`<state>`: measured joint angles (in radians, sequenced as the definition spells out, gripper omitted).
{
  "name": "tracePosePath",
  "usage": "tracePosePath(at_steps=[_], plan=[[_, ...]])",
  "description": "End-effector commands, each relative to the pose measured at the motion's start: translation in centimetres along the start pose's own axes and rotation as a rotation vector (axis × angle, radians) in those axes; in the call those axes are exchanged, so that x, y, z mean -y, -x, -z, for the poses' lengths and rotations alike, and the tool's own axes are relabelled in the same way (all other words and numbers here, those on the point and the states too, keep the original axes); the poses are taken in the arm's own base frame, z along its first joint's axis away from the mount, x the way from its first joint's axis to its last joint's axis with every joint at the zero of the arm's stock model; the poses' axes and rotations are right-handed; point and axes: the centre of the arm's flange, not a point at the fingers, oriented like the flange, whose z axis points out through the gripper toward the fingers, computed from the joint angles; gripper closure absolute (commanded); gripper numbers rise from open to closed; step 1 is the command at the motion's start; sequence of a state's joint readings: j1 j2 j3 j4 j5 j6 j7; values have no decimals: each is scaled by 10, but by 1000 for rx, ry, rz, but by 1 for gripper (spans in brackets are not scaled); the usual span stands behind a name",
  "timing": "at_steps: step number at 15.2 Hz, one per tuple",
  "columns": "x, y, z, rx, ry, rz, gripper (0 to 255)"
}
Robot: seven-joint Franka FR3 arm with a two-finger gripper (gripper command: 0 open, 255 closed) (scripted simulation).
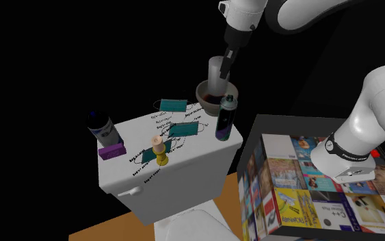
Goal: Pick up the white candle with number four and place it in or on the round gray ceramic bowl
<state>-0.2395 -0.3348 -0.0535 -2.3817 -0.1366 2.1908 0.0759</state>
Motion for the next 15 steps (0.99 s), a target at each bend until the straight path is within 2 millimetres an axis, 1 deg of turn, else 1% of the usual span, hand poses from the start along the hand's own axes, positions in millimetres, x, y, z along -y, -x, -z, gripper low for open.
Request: tracePosePath(at_steps=[1, 6, 9, 10, 15], plan=[[0, 0, 0, -1, 0, 0, 0], [0, 0, 0, -1, 0, 0, 0], [0, 0, 40, -1, 0, 0, 0], [0, 0, 50, -1, 0, 0, 0], [0, 0, 50, -1, 0, 0, 0]])
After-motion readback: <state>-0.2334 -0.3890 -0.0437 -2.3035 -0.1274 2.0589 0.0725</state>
